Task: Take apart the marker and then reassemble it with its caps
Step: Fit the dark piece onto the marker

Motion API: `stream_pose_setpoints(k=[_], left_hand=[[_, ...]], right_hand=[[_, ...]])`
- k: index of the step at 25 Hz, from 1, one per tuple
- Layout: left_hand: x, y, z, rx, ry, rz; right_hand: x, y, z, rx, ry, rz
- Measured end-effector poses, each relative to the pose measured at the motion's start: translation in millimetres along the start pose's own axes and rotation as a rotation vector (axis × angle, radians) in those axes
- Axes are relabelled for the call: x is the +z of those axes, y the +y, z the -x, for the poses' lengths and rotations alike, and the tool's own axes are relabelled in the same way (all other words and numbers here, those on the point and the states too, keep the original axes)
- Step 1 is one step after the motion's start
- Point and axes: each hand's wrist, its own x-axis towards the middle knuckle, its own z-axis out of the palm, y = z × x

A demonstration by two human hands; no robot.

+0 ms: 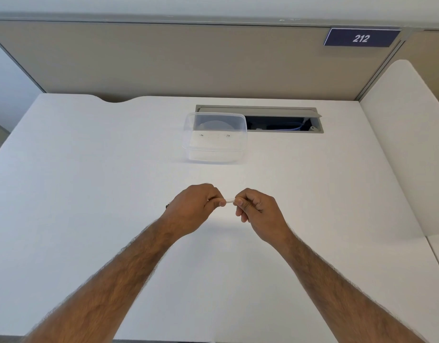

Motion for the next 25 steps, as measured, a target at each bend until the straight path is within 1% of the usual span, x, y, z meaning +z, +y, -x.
stream_pose_setpoints(k=[4, 7, 11, 13, 15, 17, 19, 22, 25], left_hand=[[3, 0, 3, 0.075, 0.092, -0.051], [5, 1, 5, 0.068, 0.144, -0.098], [0, -1, 3, 0.064, 0.052, 0.018], [-2, -1, 1, 0.063, 0.001, 0.019], [-2, 1, 2, 0.049, 0.01, -0.031], [-2, 3, 3, 0.047, 0.063, -0.073], [-1, 3, 4, 0.043, 0.082, -0.104], [-4, 2, 3, 0.039, 0.043, -0.044], [-5, 3, 3, 0.049, 0.022, -0.076]], right_hand=[[4, 1, 2, 0.026, 0.002, -0.043], [4, -1, 1, 0.044, 0.006, -0.073], [-1, -5, 0, 0.042, -0.008, -0.071], [-1, -7, 1, 0.038, -0.009, -0.074], [1, -8, 1, 0.032, -0.012, -0.076], [2, -8, 2, 0.042, -0.016, -0.08], [2, -7, 3, 0.054, -0.021, -0.08], [1, -7, 3, 0.064, -0.02, -0.09], [-1, -8, 3, 0.064, -0.002, -0.162]])
